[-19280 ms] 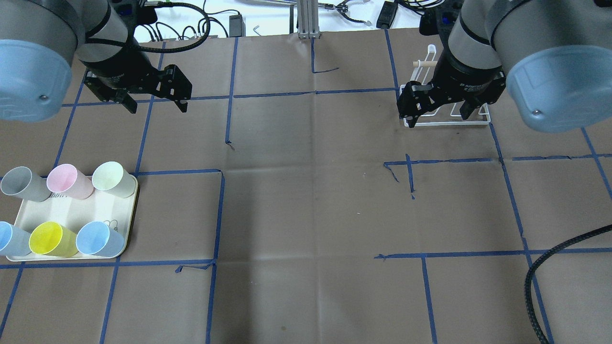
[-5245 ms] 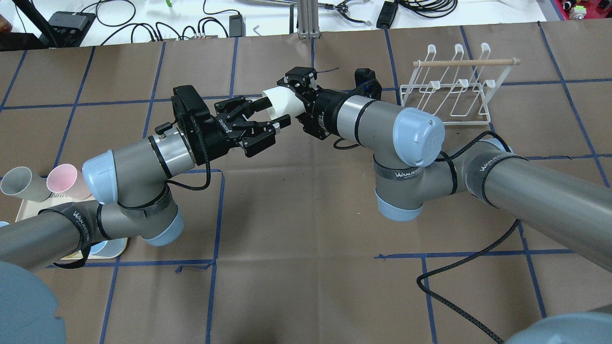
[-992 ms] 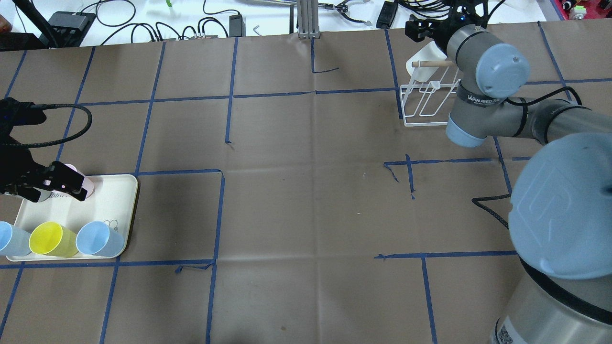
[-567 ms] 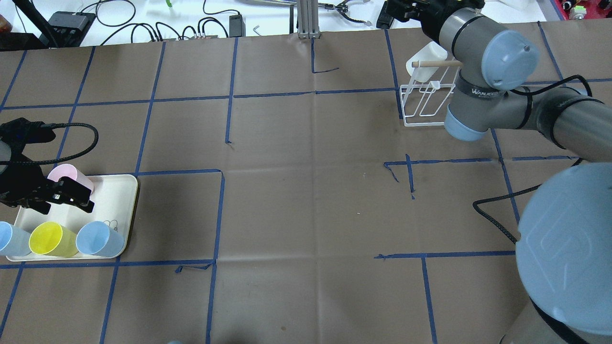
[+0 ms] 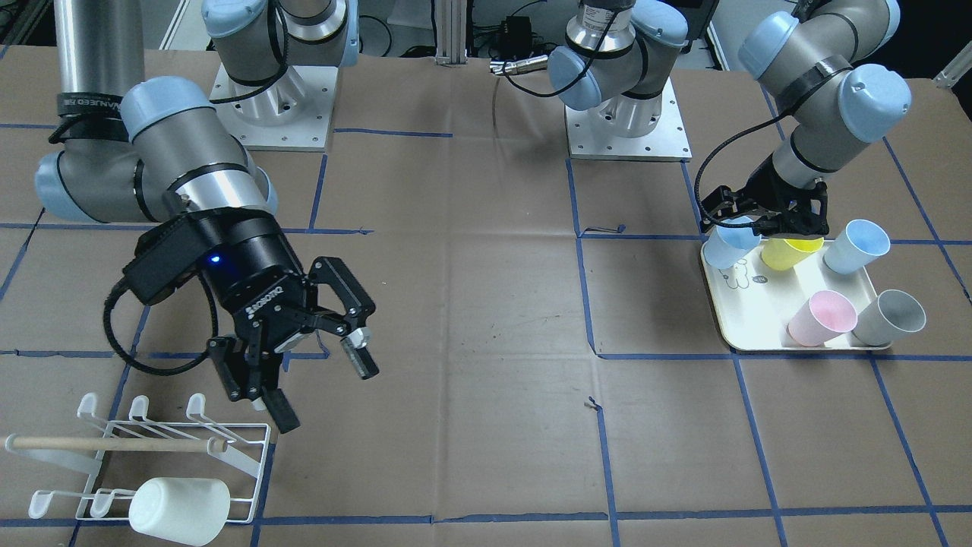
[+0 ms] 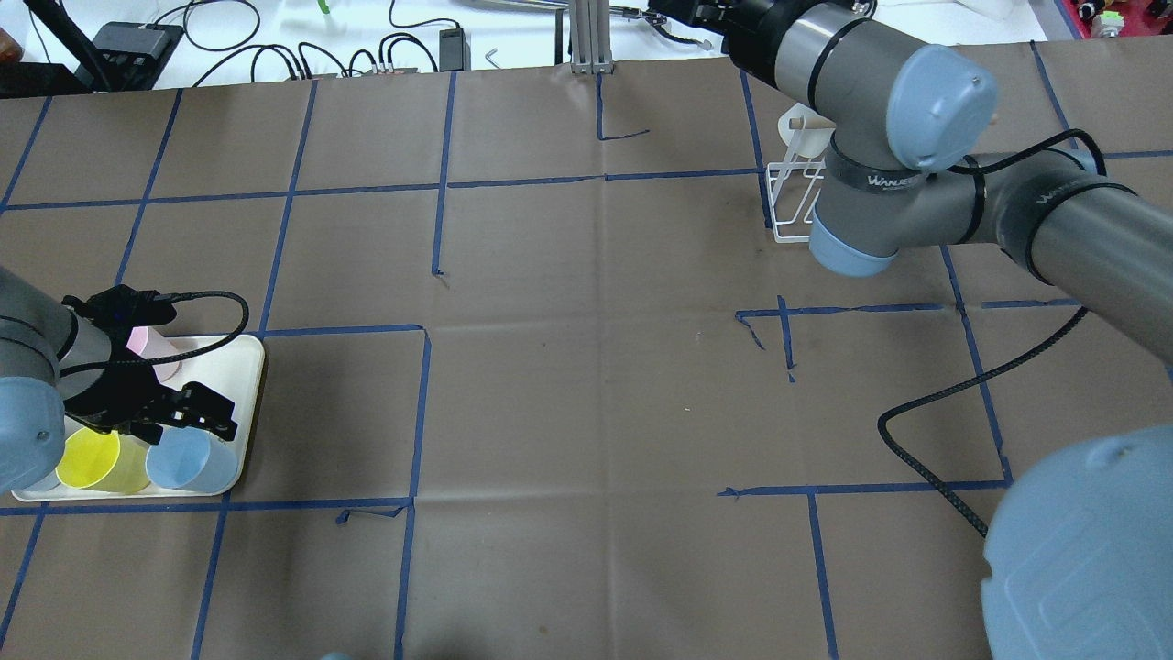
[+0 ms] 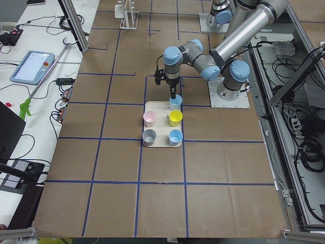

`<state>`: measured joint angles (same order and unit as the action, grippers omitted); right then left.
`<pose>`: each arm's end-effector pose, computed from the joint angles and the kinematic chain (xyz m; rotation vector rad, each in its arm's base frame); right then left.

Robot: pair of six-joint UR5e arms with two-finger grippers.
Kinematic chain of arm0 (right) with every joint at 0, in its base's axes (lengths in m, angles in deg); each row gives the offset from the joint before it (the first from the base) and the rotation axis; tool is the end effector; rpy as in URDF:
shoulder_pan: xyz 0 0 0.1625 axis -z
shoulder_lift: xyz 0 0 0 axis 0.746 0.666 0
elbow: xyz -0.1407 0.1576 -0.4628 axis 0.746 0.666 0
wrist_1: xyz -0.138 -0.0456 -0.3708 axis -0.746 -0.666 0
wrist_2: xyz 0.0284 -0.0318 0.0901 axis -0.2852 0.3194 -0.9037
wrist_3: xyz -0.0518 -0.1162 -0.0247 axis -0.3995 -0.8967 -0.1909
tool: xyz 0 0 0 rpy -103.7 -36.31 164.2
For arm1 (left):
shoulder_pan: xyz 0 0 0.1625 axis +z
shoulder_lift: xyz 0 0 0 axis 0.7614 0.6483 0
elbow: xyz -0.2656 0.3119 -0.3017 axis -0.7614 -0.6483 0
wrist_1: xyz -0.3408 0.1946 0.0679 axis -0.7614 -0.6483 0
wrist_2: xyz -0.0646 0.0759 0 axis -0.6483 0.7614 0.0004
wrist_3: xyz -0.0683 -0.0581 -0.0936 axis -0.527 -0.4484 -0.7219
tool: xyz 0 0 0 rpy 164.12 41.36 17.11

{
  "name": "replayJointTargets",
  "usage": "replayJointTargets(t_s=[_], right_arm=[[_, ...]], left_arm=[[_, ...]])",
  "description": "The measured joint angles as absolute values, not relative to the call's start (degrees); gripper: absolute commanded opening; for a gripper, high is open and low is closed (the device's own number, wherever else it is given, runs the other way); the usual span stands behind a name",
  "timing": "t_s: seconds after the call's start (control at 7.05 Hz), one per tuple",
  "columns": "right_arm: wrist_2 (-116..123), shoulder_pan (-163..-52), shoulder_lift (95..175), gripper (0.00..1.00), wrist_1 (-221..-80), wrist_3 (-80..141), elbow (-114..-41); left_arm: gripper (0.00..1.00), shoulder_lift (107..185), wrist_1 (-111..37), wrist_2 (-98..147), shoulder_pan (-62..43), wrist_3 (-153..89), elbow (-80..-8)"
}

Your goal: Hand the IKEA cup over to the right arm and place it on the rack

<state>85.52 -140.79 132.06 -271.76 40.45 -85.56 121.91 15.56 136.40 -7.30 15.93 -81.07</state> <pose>0.2284 -0.6362 0.4804 0.0067 2.0403 -1.3098 0.0830 -0.3706 0.3217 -0.0032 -3.0685 -0.1700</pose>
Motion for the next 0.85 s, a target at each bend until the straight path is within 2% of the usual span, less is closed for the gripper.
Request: replayJointTargets(t_s=[0.14, 0.28, 0.57, 0.71, 0.85], right_arm=[[85.5, -142.7, 132.0, 1.00, -272.4, 46.6, -85.5], [85.4, -143.6, 131.9, 1.00, -272.7, 53.2, -85.5], [85.4, -144.1, 131.8, 1.00, -272.8, 65.1, -85.5], [85.4, -144.2, 131.8, 1.00, -272.8, 70.3, -85.6], [85.5, -144.2, 131.8, 1.00, -272.8, 74.2, -85.6]], left_arm=[[0.98, 123.0, 16.8, 136.6, -7.3, 16.0, -82.0], [0.90, 123.8, 17.6, 136.9, -7.2, 16.1, -82.5], [0.29, 124.2, 18.0, 139.5, -7.2, 16.2, -82.9], [0.10, 124.2, 17.9, 140.4, -7.2, 16.3, -83.0], [0.00, 124.2, 17.8, 140.8, -7.2, 16.3, -83.0]])
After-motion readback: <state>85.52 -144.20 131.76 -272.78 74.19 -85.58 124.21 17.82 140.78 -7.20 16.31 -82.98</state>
